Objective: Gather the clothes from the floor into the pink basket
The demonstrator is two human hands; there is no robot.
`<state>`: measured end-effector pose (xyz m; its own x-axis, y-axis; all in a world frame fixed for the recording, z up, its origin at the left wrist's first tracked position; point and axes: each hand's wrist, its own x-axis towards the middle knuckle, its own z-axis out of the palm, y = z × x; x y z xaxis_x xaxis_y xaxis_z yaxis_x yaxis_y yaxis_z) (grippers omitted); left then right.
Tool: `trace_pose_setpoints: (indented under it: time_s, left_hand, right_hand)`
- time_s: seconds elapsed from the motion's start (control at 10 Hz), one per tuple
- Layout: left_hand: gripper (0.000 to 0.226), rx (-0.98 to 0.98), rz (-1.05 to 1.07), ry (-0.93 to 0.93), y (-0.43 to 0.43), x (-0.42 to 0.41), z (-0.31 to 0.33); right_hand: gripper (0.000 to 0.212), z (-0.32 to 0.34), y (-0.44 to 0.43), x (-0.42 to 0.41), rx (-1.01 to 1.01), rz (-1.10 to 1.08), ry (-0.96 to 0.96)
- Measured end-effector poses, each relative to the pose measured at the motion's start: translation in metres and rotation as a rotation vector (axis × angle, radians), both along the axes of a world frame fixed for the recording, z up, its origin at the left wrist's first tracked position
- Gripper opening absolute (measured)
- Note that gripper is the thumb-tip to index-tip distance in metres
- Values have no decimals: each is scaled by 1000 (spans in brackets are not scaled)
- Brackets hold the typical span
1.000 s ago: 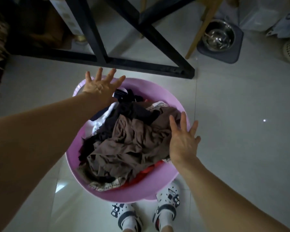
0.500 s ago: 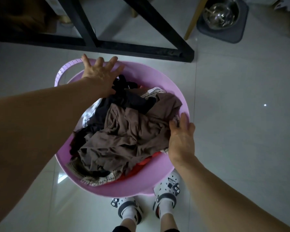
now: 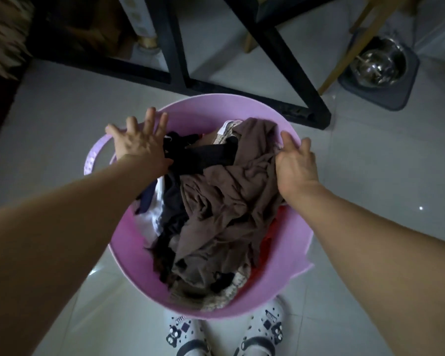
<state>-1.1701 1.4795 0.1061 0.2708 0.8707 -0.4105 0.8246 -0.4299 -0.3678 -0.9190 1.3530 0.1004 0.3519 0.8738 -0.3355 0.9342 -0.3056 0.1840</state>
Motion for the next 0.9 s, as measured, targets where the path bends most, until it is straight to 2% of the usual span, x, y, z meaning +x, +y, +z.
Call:
trace_pose_setpoints:
  time_s: [0.1, 0.2, 0.3, 0.4, 0.6, 0.7, 0.8, 0.9]
  left_hand:
    - [97, 51, 103, -3, -9, -18, -8]
    - [94, 100, 185, -31, -20, -30, -19]
    - [96, 143, 219, -80, -27, -34, -25]
    - [98, 128, 223, -109, -28, -38, -23]
    - [86, 19, 171, -160, -58, -39, -1]
    - [90, -27, 131, -275, -99, -31, 12]
    - [88, -74, 98, -360, -137, -19, 25]
    - [83, -143, 69, -305, -157, -11, 34]
  right_hand:
    - [42, -8, 49, -13, 4, -18, -47]
    - [58, -15, 81, -30, -38, -38, -18]
    - [65, -17, 83, -35, -48, -6, 3]
    - [64, -11, 66, -34, -7, -9, 14]
    - [77, 22, -1, -41, 15, 22, 71]
    - [81, 32, -45, -56, 7, 37, 127]
    - [83, 41, -76, -72, 21, 51, 274]
    - [87, 52, -90, -87, 33, 39, 333]
